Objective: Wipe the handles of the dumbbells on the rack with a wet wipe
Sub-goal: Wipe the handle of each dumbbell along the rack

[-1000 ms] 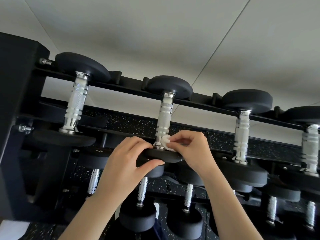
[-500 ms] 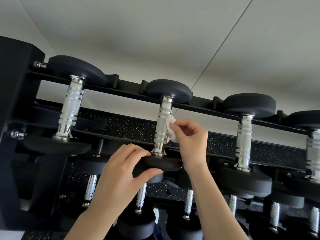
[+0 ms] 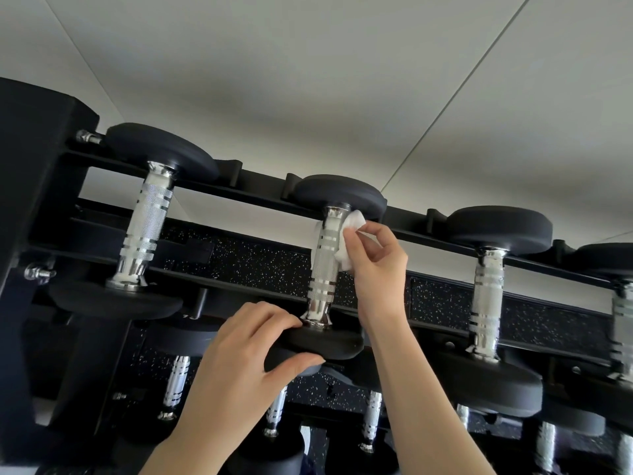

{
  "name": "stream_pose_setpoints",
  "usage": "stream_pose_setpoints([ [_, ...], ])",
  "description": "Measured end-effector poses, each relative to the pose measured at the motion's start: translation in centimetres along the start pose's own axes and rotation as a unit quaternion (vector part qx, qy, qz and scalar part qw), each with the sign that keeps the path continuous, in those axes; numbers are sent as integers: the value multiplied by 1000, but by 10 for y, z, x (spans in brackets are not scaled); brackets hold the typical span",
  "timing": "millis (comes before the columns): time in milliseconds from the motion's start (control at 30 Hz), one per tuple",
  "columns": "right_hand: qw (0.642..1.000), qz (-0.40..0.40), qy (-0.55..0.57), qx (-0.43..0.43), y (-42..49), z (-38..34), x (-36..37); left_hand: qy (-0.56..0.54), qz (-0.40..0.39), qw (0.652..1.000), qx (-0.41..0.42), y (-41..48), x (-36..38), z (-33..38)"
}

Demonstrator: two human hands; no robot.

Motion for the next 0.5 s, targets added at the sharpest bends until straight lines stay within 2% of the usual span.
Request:
stream_pose_setpoints([
  [500, 984, -138, 77, 82, 3, 19, 6, 0, -3, 1000, -11, -1, 2, -1],
])
Point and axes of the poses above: each hand's wrist, its own y-axis towards the middle knuckle, its own x-axis out of the palm, z = x × y, the point moved 5 cm from there along y, towards the middle knuckle, and after that the axes turned 7 degrees about z, right-handed, at the moved point
